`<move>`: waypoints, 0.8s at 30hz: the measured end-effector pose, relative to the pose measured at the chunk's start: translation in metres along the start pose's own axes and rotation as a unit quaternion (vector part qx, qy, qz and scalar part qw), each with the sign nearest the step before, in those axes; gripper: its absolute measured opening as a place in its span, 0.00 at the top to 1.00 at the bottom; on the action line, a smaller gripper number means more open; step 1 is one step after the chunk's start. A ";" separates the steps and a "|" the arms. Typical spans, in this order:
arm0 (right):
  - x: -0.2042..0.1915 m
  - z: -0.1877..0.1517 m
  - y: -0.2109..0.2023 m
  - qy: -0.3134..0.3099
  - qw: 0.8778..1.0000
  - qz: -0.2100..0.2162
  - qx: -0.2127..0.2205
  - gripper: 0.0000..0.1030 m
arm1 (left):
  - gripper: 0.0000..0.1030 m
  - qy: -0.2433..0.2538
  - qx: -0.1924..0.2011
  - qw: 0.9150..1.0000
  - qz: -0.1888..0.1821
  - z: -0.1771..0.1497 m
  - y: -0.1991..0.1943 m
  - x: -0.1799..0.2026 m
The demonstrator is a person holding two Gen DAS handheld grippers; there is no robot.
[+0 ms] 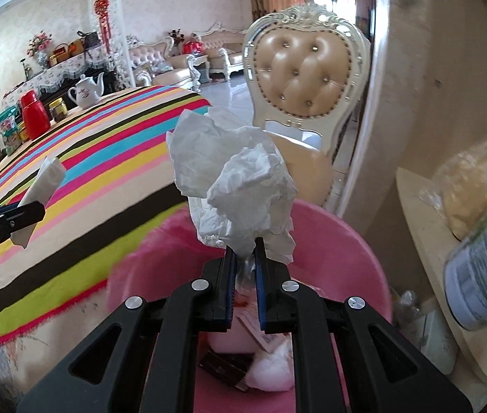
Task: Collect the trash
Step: 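Lift and carry both tissues over the pink bin with both grippers, then open both grippers to drop the tissues into the pink bin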
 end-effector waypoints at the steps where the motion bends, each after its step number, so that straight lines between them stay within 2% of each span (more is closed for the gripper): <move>1: 0.005 -0.002 -0.002 0.004 1.000 -0.002 0.000 0.90 | 0.65 0.005 0.001 1.000 -0.006 0.003 0.002 0.008; 12: 0.046 -0.010 -0.016 0.024 0.999 -0.025 0.001 0.90 | 0.65 0.043 0.011 0.997 -0.057 0.028 0.018 0.073; 24: 0.061 -0.015 -0.024 0.031 0.999 -0.029 0.002 0.90 | 0.65 0.054 0.004 0.996 -0.072 0.035 0.031 0.095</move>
Point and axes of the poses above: each gripper's, at about its wrist camera, not at the fingertips, and y roughly the way its jaws point, x to its right, z to its top, the point moved 1 cm from there along y, roughly the way its jaws point, and after that the axes turned 13 degrees about y, right-handed, at the moved point
